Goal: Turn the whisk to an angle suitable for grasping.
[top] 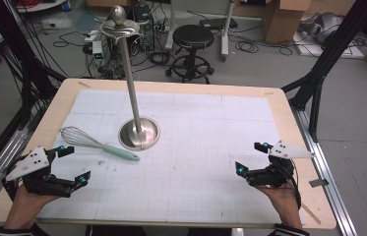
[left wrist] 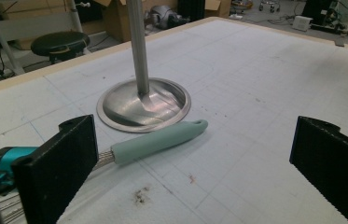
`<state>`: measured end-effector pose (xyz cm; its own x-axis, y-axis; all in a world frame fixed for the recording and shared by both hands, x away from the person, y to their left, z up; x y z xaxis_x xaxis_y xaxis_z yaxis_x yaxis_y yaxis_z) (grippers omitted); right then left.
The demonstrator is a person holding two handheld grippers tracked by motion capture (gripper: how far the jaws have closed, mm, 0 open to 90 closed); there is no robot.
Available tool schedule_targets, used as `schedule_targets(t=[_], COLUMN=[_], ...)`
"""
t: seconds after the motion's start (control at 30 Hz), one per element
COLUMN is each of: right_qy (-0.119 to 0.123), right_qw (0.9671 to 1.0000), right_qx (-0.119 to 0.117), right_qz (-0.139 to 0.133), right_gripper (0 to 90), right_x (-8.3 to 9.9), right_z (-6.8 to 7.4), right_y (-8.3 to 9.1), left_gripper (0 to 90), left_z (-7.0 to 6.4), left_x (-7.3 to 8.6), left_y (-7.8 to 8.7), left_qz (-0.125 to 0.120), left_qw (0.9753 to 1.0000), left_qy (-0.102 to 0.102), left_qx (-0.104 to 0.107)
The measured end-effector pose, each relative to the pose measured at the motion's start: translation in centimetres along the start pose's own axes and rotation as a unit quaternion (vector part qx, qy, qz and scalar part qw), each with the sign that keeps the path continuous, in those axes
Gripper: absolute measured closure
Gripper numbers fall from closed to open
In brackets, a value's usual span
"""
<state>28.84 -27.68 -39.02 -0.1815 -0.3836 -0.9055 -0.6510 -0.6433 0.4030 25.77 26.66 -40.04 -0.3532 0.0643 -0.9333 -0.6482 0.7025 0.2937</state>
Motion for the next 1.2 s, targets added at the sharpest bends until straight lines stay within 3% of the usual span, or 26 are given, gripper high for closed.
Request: schedule_targets(t=[0.27,0.5,0.6,0.73,1.2], right_qy=[0.0,0.002,0.001,-0.001,-0.005], right_qw=[1.0,0.9999,1.0,1.0,1.0], right_qx=[0.004,0.01,0.008,0.006,0.005], right_qz=[0.0,0.0,0.002,0.0,0.001], right_gripper=[0.3,0.3,0.3,0.3,0.3], right_x=[0.0,-0.3,-0.2,-0.1,0.0], right_z=[-0.2,-0.1,-0.1,-0.2,-0.2], right_y=[0.3,0.7,0.5,0.5,0.5], left_gripper=[1.7,1.7,1.7,1.7,1.7], left_z=[0.1,-0.1,-0.2,-0.3,0.3], left_x=[-0.3,-2.3,-3.5,-4.5,-6.1], left_y=[0.1,0.1,-0.4,-1.4,-4.4], left_qz=[0.002,0.015,0.033,0.049,0.097], left_qw=[1.0,0.9996,0.9986,0.9975,0.9925], left_qy=[0.003,-0.017,-0.034,-0.049,-0.07], left_qx=[-0.005,0.017,0.022,0.012,0.024])
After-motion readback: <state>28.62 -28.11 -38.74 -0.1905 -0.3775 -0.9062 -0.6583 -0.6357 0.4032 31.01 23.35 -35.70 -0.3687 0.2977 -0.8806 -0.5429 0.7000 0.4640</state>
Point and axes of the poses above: each handheld gripper's, and its own axes: y roughly backward along the jaws, x roughly out of its underside, z roughly to its left, the point moved 4 cm from there along -y, roughly forward along the jaws, and after that the axes turned 12 degrees about y, right-handed, at the moved point
